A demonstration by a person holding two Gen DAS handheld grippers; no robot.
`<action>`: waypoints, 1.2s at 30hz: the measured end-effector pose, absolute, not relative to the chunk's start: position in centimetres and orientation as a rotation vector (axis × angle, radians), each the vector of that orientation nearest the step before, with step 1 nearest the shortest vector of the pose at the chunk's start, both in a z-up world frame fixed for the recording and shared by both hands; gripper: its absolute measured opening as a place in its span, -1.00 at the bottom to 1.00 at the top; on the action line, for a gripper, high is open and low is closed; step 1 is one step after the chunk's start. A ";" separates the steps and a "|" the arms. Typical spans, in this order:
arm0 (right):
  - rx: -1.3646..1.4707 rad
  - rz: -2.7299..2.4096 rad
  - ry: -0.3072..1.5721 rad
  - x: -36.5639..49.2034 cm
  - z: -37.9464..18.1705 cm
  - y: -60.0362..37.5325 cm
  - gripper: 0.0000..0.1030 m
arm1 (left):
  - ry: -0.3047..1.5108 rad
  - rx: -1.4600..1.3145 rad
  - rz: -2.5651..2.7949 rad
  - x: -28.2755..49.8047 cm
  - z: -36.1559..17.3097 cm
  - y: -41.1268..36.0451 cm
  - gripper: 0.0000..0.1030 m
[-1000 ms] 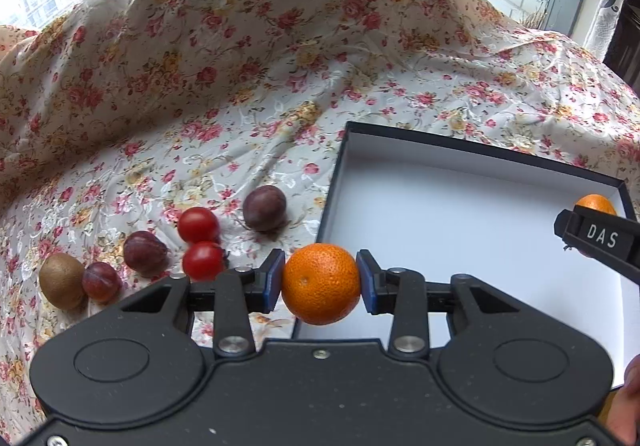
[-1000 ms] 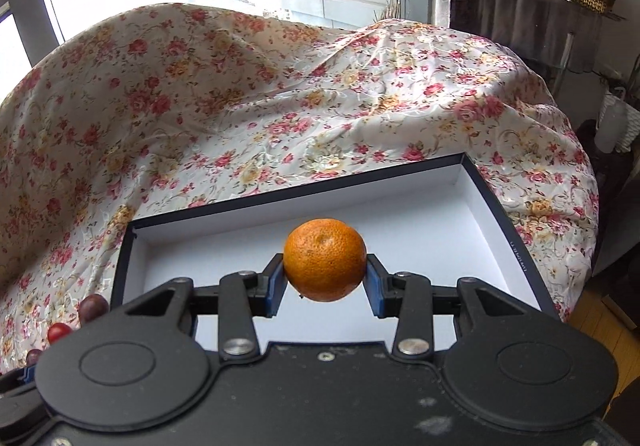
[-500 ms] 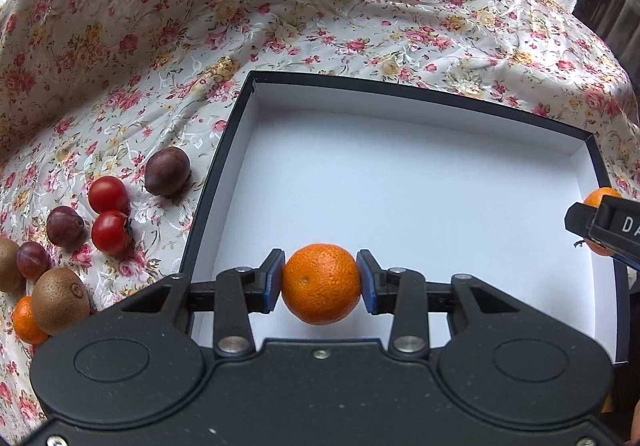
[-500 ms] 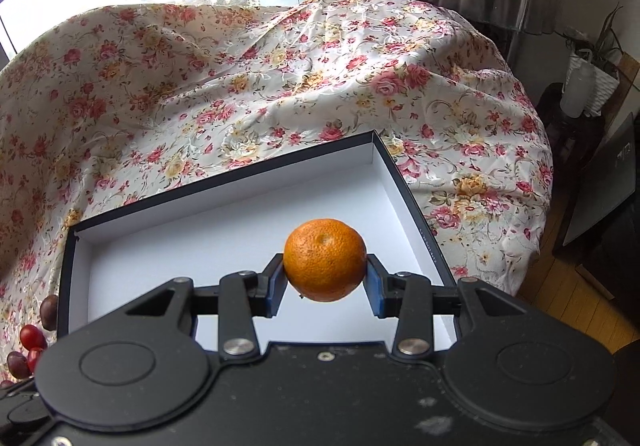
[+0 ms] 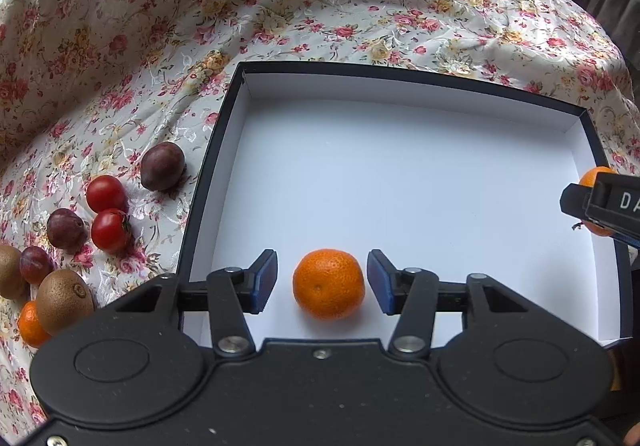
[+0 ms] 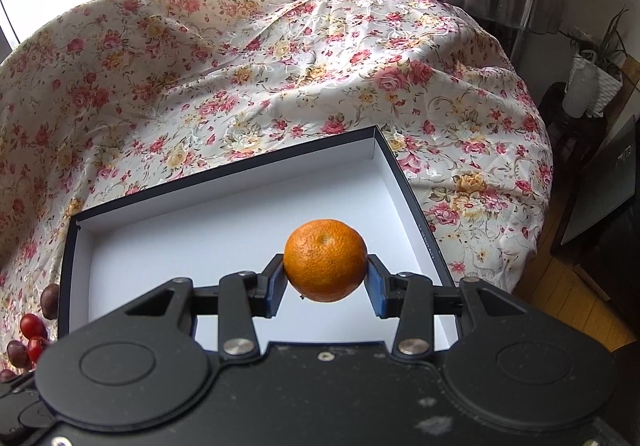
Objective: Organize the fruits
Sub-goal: 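Carry orange into white box and open left tool while right tool releases its orange there, then withdraw both open tools from the box toward the fruit pile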
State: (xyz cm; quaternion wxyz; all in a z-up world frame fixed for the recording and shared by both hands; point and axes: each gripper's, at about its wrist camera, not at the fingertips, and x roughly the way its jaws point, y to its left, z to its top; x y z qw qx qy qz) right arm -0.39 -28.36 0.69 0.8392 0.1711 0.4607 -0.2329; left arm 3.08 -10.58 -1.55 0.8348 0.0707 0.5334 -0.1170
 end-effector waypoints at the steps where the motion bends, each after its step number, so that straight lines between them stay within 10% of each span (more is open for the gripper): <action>1: 0.367 -0.490 0.979 -0.4 0.7 -28.4 -0.15 | 1.132 0.149 -0.253 3.0 -1.5 -10.6 0.11; 36: 0.332 -0.486 1.045 0.5 0.8 -26.8 -0.15 | 1.121 0.152 -0.244 2.4 -0.8 -9.5 0.17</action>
